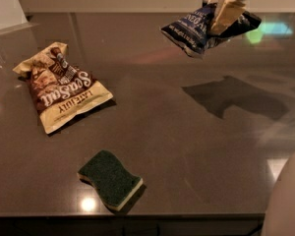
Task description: Pick blue chip bag
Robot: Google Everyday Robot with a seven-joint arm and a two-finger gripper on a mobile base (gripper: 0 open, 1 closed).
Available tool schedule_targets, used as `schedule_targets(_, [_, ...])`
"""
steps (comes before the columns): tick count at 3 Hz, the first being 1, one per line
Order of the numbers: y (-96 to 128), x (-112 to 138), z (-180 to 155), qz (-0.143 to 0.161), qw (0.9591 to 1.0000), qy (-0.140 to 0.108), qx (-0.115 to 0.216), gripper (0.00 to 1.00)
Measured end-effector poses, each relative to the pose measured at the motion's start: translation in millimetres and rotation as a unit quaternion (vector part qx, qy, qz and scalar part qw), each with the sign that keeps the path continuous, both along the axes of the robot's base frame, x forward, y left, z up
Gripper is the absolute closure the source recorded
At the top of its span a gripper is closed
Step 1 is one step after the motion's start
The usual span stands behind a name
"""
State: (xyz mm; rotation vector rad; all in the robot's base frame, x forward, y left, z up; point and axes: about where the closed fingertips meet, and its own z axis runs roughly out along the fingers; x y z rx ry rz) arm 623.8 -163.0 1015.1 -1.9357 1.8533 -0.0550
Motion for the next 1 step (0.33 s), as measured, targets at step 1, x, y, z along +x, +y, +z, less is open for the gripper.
schedule_targets(1, [3.2,7.0,0.8,-0.001,0.9999,-0.011,0.005,1.0])
